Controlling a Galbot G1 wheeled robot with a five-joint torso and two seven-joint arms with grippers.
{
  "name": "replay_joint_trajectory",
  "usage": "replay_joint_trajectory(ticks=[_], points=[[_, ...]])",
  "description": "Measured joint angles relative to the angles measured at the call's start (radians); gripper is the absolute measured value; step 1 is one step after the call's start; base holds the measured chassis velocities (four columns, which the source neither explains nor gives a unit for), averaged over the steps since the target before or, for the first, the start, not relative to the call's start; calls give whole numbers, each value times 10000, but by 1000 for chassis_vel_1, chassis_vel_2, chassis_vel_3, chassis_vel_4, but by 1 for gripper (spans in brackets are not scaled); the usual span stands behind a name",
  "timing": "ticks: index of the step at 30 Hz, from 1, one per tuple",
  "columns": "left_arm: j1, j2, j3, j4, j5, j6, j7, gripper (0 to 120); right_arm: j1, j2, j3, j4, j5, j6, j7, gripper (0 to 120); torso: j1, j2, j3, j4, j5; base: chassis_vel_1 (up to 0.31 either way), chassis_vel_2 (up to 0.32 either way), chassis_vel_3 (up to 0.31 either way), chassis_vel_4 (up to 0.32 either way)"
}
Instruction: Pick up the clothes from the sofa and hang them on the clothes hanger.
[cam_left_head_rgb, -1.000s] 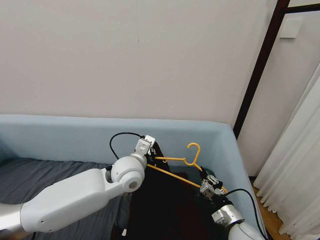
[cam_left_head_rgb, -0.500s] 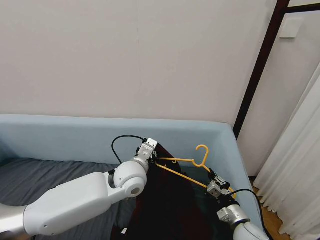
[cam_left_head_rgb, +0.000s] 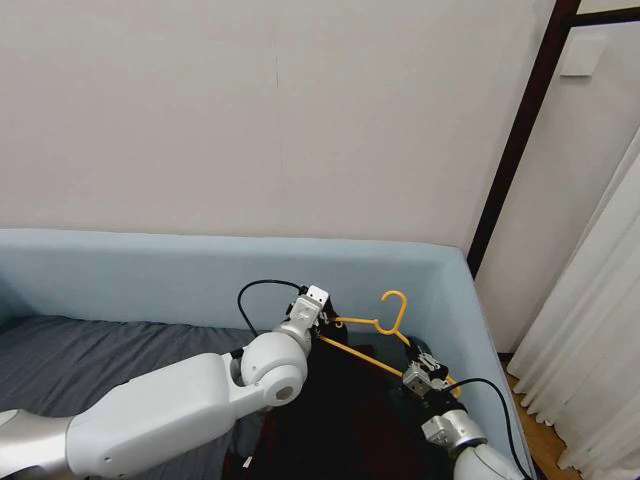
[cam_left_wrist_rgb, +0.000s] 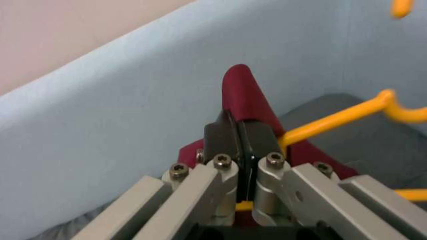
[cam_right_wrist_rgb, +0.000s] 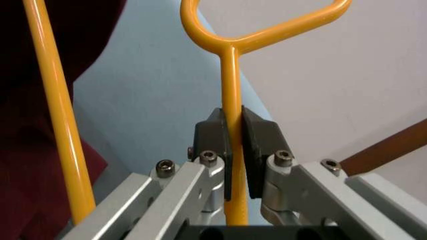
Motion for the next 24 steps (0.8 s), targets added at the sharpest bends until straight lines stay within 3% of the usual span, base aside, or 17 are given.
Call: replay_joint_trajectory(ticks=[5,8,19,24], points=[[-711,-819,706,405,-140,0,58,0,-284,-154,321,346,-93,37,-6,4,1,0,0,-1,1,0,0,0,0],[-974,-1185,1155,192,-340,34,18,0,-680,-243,854,507,-38,36,10,4,0,0,-1,-8,1,0,0,0,0],[-600,-808,1381,-537,-428,105,-434,0,-428,-360,1047,152,212,34,51,4,0,0,0,5,-1,0,0,0,0],[-228,-1142,1287,-569,-388,103,-567,0,-103,-293,803,-80,303,-130,76,4,0,-1,0,-1,-1,0,0,0,0]])
